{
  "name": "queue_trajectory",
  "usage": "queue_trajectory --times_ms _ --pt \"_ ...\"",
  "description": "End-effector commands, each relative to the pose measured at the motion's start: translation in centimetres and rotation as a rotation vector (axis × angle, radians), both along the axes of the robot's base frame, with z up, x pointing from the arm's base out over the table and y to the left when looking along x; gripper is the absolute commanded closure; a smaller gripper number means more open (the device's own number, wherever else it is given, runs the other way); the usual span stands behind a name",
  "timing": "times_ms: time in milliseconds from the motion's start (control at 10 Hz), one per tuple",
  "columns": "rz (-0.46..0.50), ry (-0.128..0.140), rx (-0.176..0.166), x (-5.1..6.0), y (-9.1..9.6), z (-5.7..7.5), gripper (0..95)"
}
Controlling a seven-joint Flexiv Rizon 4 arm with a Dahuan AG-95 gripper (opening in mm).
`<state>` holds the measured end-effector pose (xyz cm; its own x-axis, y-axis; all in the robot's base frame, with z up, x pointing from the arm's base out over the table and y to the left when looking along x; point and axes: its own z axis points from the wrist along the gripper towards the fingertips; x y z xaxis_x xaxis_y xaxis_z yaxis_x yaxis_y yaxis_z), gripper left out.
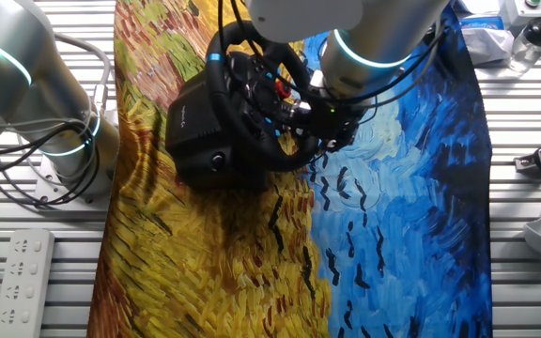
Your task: Rotate the steering wheel 90 degrees clockwise
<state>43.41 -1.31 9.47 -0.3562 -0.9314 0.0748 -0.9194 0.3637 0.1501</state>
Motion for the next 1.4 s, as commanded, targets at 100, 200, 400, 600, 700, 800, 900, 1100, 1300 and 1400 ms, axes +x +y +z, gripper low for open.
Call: queue_trajectory --times_ms 100,200,400,600,700,800,900,1100,1300,1400 --pt "-0.008 0.015 -0.003 -0.02 -0.06 0.03 95.0" --pt "-0.011 0.017 -0.003 -0.02 -0.08 0.04 95.0" --pt "-0.021 0.031 -0.004 -0.04 -0.11 0.05 95.0" --pt "-0.025 0.033 -0.004 -0.04 -0.12 0.06 95.0" --pt "-0.028 0.039 -0.005 -0.05 -0.16 0.08 95.0" --pt "-0.029 0.05 -0.006 -0.1 -0.24 0.1 95.0" --pt "-0.03 0.051 -0.006 -0.1 -0.27 0.12 95.0" --pt "-0.038 0.059 -0.008 -0.14 -0.31 0.12 95.0" --pt "-0.048 0.065 -0.011 -0.19 -0.37 0.14 95.0" --pt "-0.053 0.071 -0.013 -0.2 -0.42 0.16 95.0"
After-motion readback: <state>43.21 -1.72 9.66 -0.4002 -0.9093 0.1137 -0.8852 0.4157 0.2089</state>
